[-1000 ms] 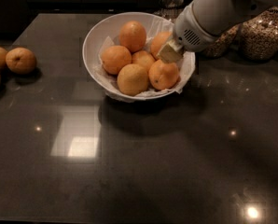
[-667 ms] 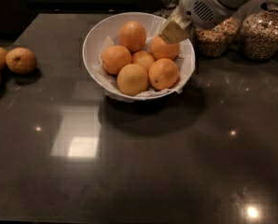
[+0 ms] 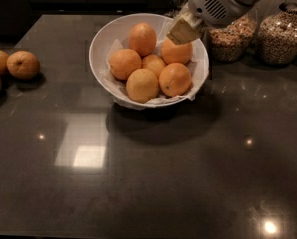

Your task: Pick orange from white bowl

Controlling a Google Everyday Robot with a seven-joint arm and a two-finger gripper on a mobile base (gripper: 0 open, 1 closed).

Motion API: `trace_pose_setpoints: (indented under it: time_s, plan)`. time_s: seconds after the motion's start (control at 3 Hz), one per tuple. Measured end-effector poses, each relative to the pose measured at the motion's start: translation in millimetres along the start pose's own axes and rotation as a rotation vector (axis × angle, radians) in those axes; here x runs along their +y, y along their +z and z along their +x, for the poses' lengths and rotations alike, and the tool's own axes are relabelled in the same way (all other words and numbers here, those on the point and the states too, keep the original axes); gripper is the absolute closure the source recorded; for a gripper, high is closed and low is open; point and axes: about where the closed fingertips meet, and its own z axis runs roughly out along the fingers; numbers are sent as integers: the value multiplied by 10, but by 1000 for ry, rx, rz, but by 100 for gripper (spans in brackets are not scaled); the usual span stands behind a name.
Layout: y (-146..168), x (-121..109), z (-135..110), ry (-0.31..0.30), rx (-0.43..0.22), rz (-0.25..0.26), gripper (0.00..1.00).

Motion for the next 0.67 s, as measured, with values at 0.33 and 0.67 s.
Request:
trace_pose_setpoints:
  time_s: [0.33,0.67]
  plan:
    - [0,0,0,0,0,0,35]
    - [0,0,0,0,0,0,12]
